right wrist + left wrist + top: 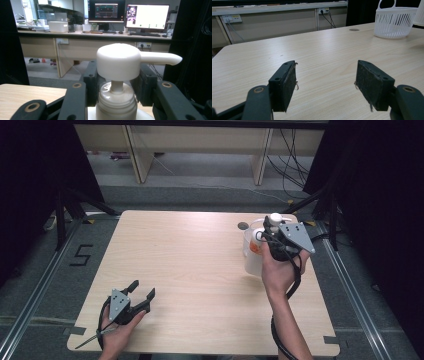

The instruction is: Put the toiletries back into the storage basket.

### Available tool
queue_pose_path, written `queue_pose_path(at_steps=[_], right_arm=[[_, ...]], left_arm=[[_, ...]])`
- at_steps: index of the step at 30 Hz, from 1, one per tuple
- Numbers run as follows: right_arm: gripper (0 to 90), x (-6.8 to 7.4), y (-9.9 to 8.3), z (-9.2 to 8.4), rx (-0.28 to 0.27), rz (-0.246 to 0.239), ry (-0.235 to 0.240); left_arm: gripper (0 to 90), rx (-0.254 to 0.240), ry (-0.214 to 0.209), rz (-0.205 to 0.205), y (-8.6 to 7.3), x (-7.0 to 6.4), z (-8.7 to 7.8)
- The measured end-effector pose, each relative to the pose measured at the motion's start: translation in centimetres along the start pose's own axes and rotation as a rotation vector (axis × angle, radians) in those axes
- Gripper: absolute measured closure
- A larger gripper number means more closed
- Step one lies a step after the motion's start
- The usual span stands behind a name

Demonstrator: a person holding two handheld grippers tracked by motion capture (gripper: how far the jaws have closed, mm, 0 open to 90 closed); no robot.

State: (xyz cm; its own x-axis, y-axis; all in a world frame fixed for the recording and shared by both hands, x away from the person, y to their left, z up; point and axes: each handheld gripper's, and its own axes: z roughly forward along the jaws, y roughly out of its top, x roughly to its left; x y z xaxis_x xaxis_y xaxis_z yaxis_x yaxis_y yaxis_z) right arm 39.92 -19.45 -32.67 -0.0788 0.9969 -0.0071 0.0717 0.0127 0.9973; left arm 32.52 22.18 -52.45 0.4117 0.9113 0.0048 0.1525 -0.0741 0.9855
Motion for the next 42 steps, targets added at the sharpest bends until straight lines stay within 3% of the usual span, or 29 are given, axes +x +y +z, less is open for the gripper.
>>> queue_pose_path(at_steps=[24, 26, 42], right_arm=[[60.9, -1.8, 1.9, 1.7, -0.013, -0.005, -0.033], [60.9, -2.0, 2.0, 1.9, -0.018, -0.024, -0.035], [60.9, -2.3, 3.5, 3.3, -0.019, -0.014, -0.038]], left_arm=[[32.2, -0.001, -0.003, 0.002, 0.0, 0.0, 0.0], [32.1, 0.001, -0.004, 0.003, 0.0, 0.0, 0.0], [32.1, -0.001, -0.004, 0.001, 0.0, 0.0, 0.1]])
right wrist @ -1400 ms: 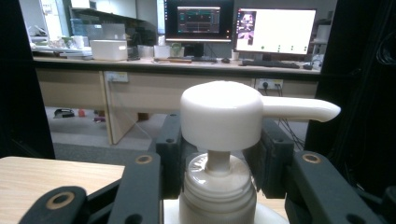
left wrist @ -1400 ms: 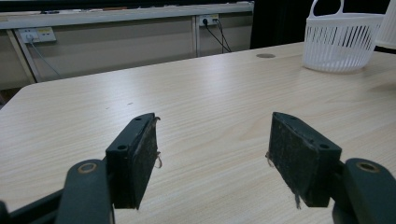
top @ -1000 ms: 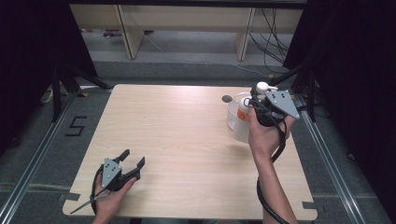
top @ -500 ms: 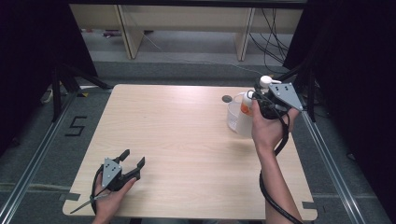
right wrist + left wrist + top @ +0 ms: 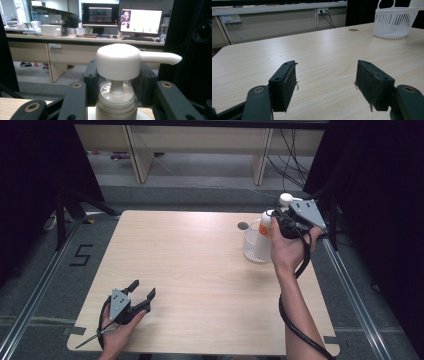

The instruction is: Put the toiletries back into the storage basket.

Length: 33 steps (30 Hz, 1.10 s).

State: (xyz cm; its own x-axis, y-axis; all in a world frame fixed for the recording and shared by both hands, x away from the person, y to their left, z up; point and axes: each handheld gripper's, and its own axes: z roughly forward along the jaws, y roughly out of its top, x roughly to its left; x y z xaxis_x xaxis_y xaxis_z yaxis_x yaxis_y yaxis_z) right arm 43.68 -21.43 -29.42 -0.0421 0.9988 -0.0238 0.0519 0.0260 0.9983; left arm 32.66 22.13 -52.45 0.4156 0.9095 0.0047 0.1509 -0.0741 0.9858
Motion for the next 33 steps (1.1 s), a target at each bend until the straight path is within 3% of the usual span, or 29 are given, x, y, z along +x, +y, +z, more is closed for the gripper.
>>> queue_pose_path(at_steps=[33], right_arm=[[60.9, -0.2, 2.1, 3.0, -0.012, -0.007, -0.005]], left_arm=[[32.2, 0.001, -0.001, 0.008, 0.0, 0.0, 0.1]])
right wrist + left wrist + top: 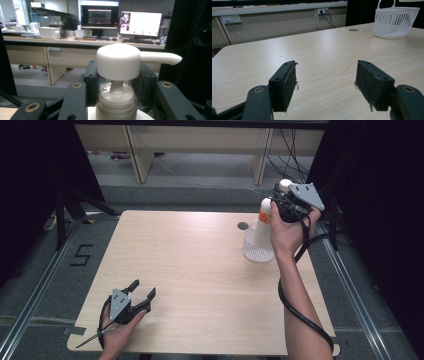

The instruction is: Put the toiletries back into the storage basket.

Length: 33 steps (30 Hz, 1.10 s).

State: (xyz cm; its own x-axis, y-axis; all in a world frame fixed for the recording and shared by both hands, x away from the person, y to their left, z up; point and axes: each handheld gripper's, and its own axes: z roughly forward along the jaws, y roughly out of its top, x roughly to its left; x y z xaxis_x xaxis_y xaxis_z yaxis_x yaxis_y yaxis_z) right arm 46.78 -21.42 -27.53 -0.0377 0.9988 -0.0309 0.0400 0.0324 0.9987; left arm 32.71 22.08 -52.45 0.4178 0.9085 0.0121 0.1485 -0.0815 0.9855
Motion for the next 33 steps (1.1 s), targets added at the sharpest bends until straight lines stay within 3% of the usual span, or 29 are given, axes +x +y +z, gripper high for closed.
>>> queue_pose_path(at_steps=[33], right_arm=[[60.9, -0.1, 0.3, 3.2, 0.032, -0.013, 0.014]], left_arm=[[32.2, 0.000, -0.002, -0.003, 0.0, 0.0, 0.0]])
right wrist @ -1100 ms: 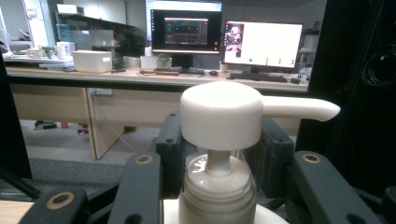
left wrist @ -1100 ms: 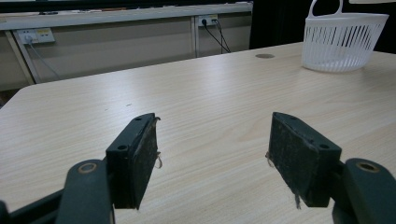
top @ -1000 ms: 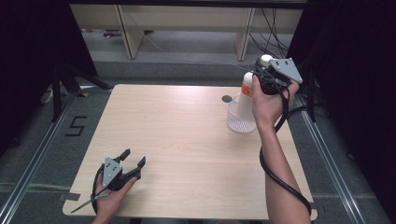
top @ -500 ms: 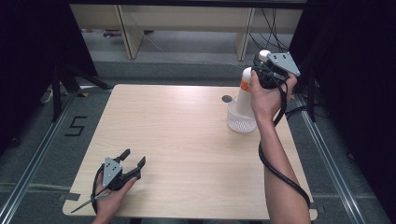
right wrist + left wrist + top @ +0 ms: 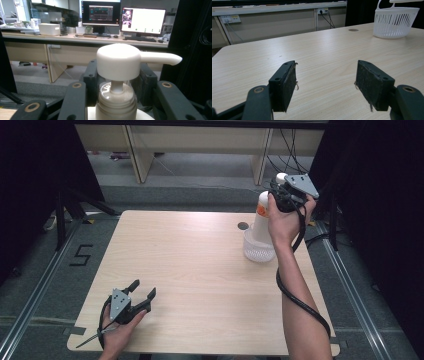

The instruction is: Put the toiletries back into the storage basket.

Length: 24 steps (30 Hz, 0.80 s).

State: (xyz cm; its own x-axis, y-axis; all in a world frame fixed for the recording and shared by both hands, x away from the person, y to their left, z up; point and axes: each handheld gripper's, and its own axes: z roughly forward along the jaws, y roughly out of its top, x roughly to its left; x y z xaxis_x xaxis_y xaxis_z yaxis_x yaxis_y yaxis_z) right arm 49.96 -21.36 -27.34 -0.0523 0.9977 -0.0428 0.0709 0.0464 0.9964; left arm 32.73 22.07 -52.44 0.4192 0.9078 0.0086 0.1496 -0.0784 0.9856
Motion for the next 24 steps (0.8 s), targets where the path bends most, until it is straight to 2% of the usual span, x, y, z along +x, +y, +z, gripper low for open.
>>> queue_pose_path(at_steps=[6, 12, 13, 16, 18, 21, 24], right_arm=[[60.8, -0.1, 0.0, 0.4, 0.007, 0.016, -0.003], [60.9, -0.3, 0.0, 0.9, 0.007, 0.006, -0.001], [60.9, -0.2, -0.1, 0.9, 0.022, 0.027, -0.001], [60.8, -0.4, -0.2, 1.1, 0.020, 0.008, -0.004], [60.8, -0.3, -0.3, 1.2, 0.026, 0.024, -0.004], [60.9, -0.4, -0.4, 1.5, 0.020, 0.008, -0.002], [60.9, -0.5, -0.4, 1.6, 0.026, 0.021, 0.001]], left_arm=[[32.2, -0.001, -0.001, 0.001, 0.0, 0.0, 0.0], [32.2, -0.001, -0.001, 0.000, 0.0, 0.0, 0.0], [32.2, -0.001, -0.001, 0.001, 0.0, 0.0, 0.0], [32.2, -0.001, -0.002, 0.001, 0.0, 0.0, 0.0], [32.2, -0.001, -0.002, 0.001, 0.0, 0.0, 0.0], [32.2, -0.001, -0.001, 0.000, 0.0, 0.0, 0.0], [32.2, -0.001, -0.002, 0.001, 0.0, 0.0, 0.0]])
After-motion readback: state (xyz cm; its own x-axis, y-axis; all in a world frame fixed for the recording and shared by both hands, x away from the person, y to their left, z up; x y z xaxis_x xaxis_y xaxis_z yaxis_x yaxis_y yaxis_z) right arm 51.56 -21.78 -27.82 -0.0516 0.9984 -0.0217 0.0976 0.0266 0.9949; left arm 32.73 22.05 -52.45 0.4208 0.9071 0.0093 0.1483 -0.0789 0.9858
